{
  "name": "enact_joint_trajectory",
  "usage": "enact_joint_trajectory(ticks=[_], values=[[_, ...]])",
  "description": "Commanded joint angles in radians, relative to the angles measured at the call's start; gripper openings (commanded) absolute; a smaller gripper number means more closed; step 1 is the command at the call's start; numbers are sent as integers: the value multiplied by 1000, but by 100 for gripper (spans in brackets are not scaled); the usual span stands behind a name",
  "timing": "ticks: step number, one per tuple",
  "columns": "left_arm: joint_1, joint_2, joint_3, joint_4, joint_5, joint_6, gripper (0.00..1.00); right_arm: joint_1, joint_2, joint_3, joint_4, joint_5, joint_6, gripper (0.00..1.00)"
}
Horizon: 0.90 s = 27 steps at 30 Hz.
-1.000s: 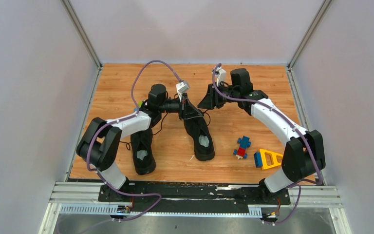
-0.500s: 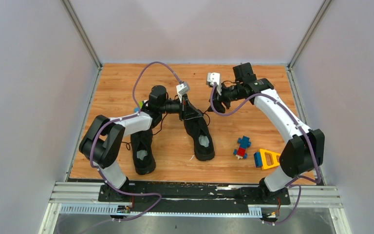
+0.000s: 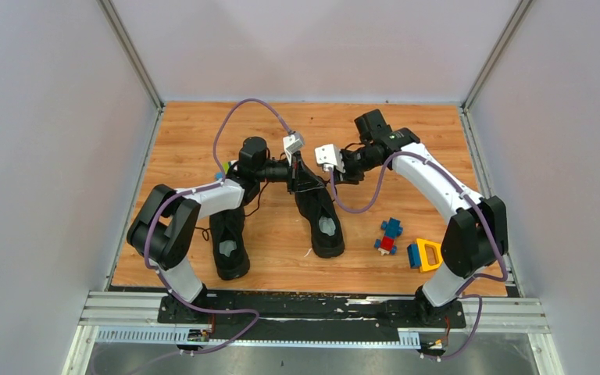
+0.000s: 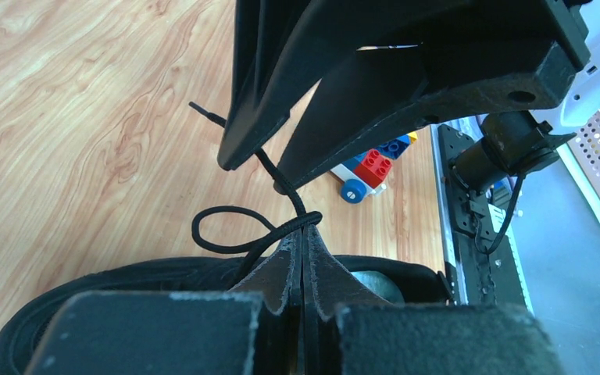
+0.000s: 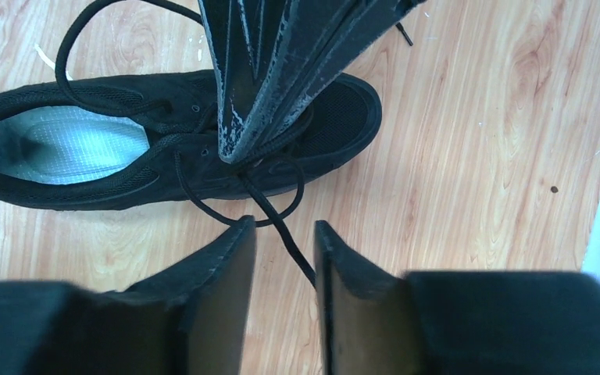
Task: Tie the shoes
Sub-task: Cross the shoelace with the shoelace.
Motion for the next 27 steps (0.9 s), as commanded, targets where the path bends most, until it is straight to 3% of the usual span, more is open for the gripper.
enact_joint_trajectory(ticks=[1,3,5,10,12,27], values=[[1,-10,7,21,5,31,0,19,5,15,19,26,-66,25],[1,-12,8,9,-9,31,2,20,-2,16,18,32,-62,13],[1,-14,10,-2,-21,26,14,20,-13,18,19,39,-46,7],[1,-4,28,-31,11,25,38,20,-34,24,19,36,26,0],[1,1,35,-33,18,23,41,22,-35,31,18,34,49,0],[1,51,75,94,-30,-149,43,59,-20,55,-10,72,105,0]])
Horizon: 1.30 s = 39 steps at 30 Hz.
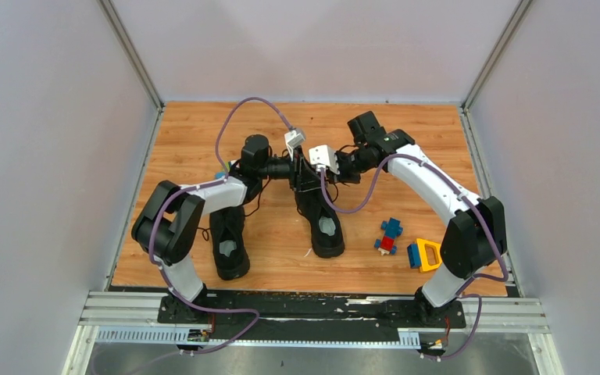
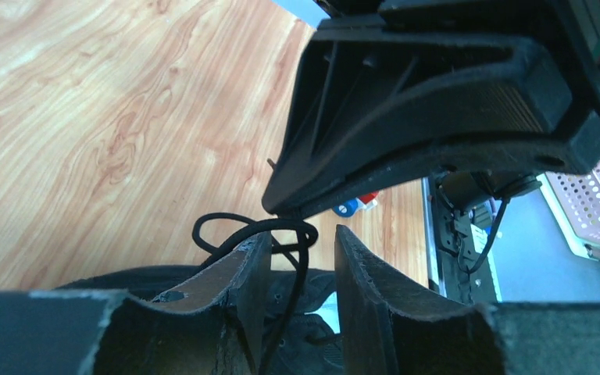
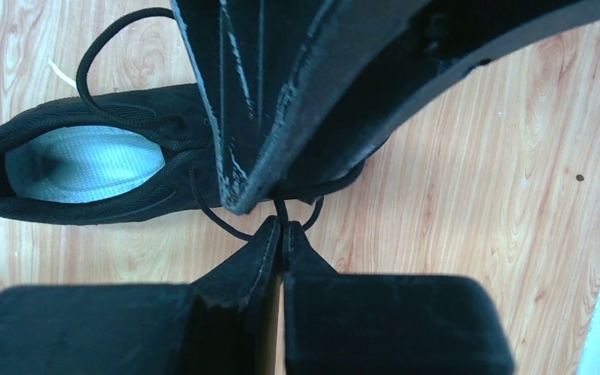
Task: Tie the shoes
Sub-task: Cross the shoelace with the shoelace.
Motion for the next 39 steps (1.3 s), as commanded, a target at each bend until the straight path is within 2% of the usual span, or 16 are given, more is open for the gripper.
enact_joint_trajectory(ticks=[1,6,9,12,17,28,36,39], values=[[1,17,52,70,-33,-60,43,13,-21,60,-14,4,20,0],[1,26,47,84,-64,-74,40,13,-27,84,-51,24,21,0],[3,43,43,133,-90,-143,40,13,-39,90,-66,29,18,0],[7,68,27,229,-119,-253,35,13,-42,90,-74,45,28,0],[8,72,26,268,-108,-300,32,12,-45,77,-75,67,50,0],[7,36,-20,204,-79,-164,32,9,-39,146,-76,94,84,0],[6,28,-29,183,-44,-83,36,8,-41,166,-77,72,118,0],[6,28,-21,151,-40,-32,32,8,-38,156,-76,55,134,0]])
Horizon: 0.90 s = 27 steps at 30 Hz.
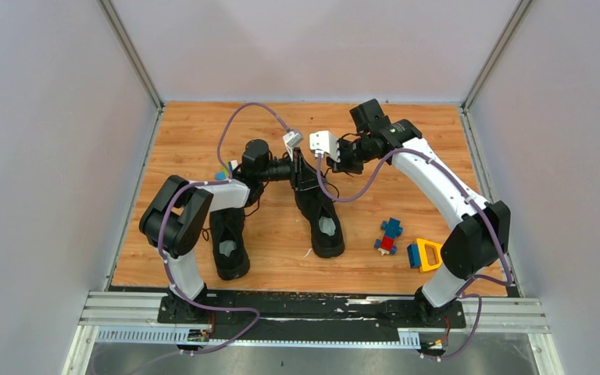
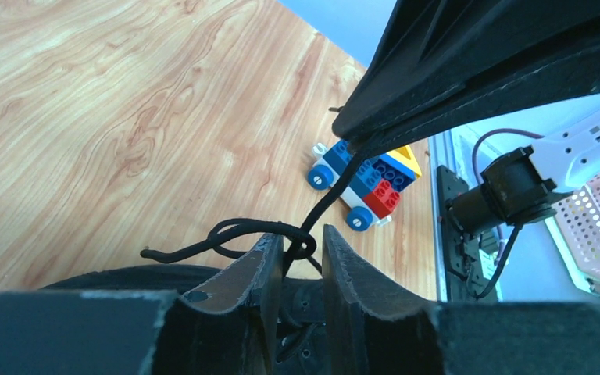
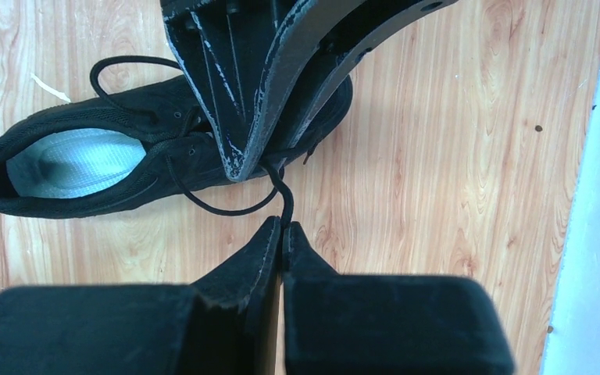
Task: Tie the shoes
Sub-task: Cross the shoelace with the shoelace.
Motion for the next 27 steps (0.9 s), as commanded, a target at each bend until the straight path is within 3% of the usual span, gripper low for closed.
enact_joint_trajectory(ticks=[1,5,9,14,21,27], values=[[1,-45,4,-26,28,107,27,-1,-30,15,2,-45,46,0],[0,-53,15,-101,29,204,9,-9,-15,11,11,-144,179,0],[1,-90,1,-148,12,237,0,-21,-56,-116,131,-339,282,0],[1,-124,-2,-214,-8,238,0,-20,-106,-284,290,-505,289,0],[1,-104,14,-256,-18,242,0,-34,-92,-302,339,-492,205,0],[1,-93,30,-272,-19,236,0,-39,-144,-404,502,-513,105,0]])
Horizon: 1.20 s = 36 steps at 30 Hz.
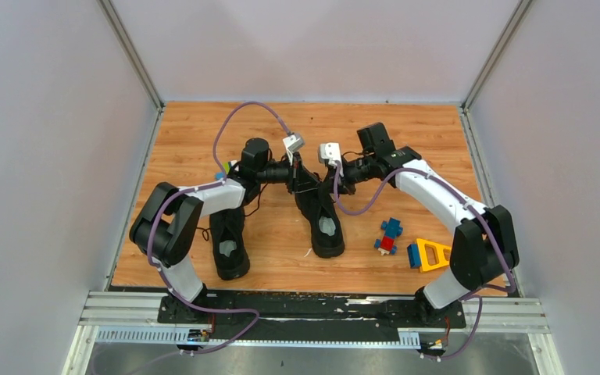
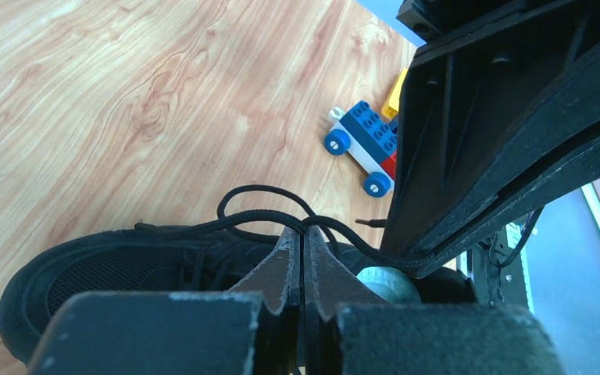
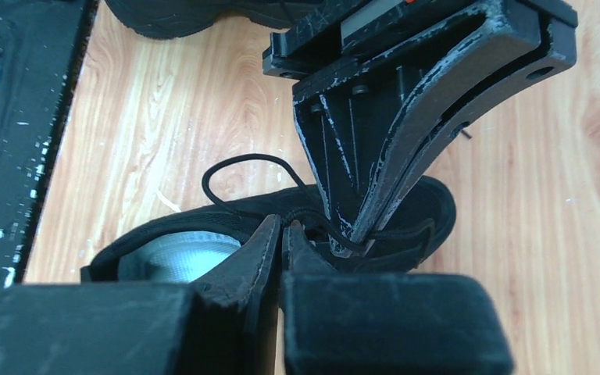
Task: Tie the shoes
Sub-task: Cross the shoelace with the shoelace.
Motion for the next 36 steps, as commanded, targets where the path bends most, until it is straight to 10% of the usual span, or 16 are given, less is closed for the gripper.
enact_joint_trajectory(ticks=[1,36], values=[[1,-4,35,-16,-4,27,0,-5,-70,-83,166,-74,-125,0],[8,31,82,-40,18,16,0,-53,-5,-300,394,-64,-312,4]])
